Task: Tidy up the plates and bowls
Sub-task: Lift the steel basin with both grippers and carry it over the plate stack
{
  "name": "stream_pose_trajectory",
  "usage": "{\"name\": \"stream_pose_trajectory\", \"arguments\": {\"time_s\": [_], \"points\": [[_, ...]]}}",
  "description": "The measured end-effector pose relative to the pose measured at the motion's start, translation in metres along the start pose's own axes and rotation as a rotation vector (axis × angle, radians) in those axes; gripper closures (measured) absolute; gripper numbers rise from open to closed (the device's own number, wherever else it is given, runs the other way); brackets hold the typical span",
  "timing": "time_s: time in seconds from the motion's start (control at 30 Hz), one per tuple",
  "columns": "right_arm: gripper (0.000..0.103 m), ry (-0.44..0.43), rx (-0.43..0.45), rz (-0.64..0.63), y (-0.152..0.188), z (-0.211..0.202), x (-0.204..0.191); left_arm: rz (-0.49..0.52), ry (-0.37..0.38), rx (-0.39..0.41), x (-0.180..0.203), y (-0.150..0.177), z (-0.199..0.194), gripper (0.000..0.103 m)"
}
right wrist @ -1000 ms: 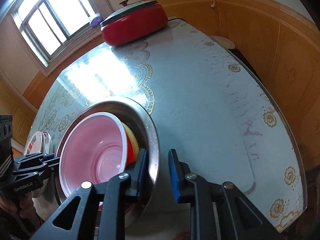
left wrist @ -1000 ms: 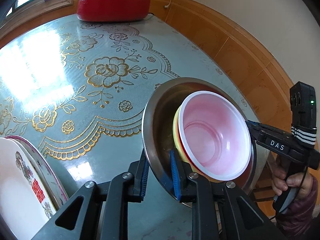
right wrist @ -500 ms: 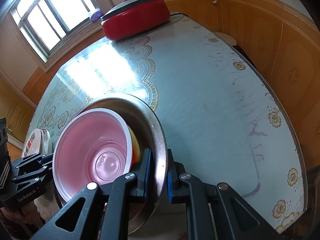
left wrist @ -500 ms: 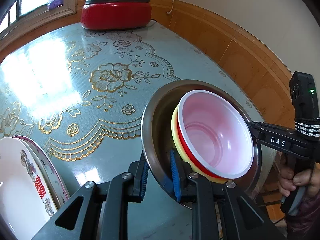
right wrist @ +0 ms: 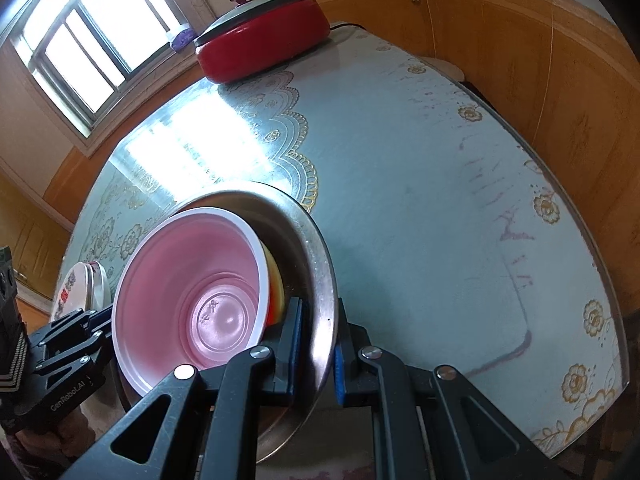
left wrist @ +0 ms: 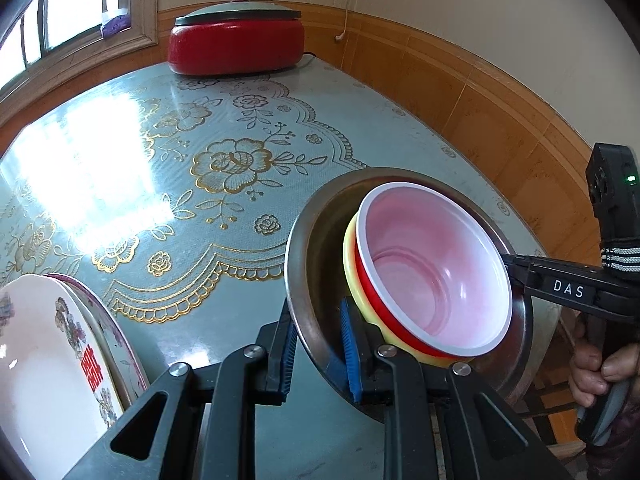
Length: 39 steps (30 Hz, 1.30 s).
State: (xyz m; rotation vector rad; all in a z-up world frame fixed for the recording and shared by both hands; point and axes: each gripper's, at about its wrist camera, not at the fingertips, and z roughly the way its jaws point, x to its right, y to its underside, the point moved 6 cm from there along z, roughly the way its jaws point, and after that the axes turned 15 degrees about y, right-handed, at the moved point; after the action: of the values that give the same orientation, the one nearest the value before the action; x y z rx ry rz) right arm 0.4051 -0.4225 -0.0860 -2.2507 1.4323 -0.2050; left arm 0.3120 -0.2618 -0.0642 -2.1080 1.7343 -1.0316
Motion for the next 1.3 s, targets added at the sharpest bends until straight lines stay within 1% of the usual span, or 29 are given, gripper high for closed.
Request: {"name": "stream_pose_trajectory", "arguments": {"time_s": [0.03, 0.07, 0.1, 0.13, 0.2, 0.3, 0.37, 0.43, 0.57, 0.6, 0.63, 0.7, 0.73, 0.83, 1.07, 1.3], "points": [[0.091, -0.028, -0.026, 0.017, 0.002, 0.003, 0.000, 0.000, 0.003, 0.002, 0.000, 0.001, -0.001, 0.081], [0.091, -0.051, -0.071, 0.035, 0.006, 0.010, -0.001, 0.003, 0.005, 0.003, 0.001, 0.001, -0.001, 0.081], [0.093, -0.061, -0.081, 0.048, 0.009, 0.014, -0.002, 0.009, 0.004, 0.005, 0.001, 0.001, -0.001, 0.081], [0.095, -0.054, -0.067, 0.052, 0.010, 0.013, -0.004, 0.013, 0.006, 0.006, 0.001, 0.002, -0.001, 0.081], [0.095, -0.014, -0.038, 0.066, 0.012, 0.011, -0.005, 0.013, 0.017, 0.006, 0.001, 0.003, -0.002, 0.081], [0.095, -0.017, -0.028, 0.058, 0.015, 0.008, -0.009, 0.021, 0.021, 0.003, -0.001, 0.004, -0.003, 0.081], [0.095, -0.037, -0.041, 0.088, 0.018, 0.008, -0.007, 0.019, 0.031, -0.001, -0.002, 0.004, -0.003, 0.081], [0.091, -0.039, -0.047, 0.124, 0.019, 0.006, -0.003, 0.023, 0.036, -0.003, -0.001, 0.003, -0.002, 0.081], [0.090, 0.008, -0.023, 0.129, 0.024, 0.001, -0.001, 0.031, 0.057, -0.011, -0.001, 0.003, -0.001, 0.082], [0.092, 0.029, -0.008, 0.124, 0.025, 0.000, -0.002, 0.035, 0.063, -0.011, 0.000, 0.004, -0.001, 0.082], [0.098, 0.040, 0.006, 0.114, 0.024, 0.000, -0.005, 0.043, 0.066, -0.012, 0.002, 0.005, -0.002, 0.082], [0.098, 0.097, 0.032, 0.074, 0.027, -0.003, -0.011, 0.059, 0.055, -0.007, 0.005, 0.007, -0.004, 0.081], [0.098, 0.105, 0.036, 0.064, 0.028, -0.003, -0.014, 0.059, 0.054, -0.005, 0.005, 0.007, -0.005, 0.081], [0.098, 0.093, 0.037, 0.084, 0.032, -0.003, -0.014, 0.046, 0.075, -0.004, 0.003, 0.009, -0.006, 0.082], [0.098, 0.092, 0.038, 0.106, 0.042, -0.010, -0.017, 0.082, 0.074, 0.019, 0.008, 0.011, -0.020, 0.082], [0.098, 0.092, 0.042, 0.110, 0.045, -0.013, -0.032, 0.105, 0.070, 0.017, 0.005, 0.013, -0.033, 0.082]]}}
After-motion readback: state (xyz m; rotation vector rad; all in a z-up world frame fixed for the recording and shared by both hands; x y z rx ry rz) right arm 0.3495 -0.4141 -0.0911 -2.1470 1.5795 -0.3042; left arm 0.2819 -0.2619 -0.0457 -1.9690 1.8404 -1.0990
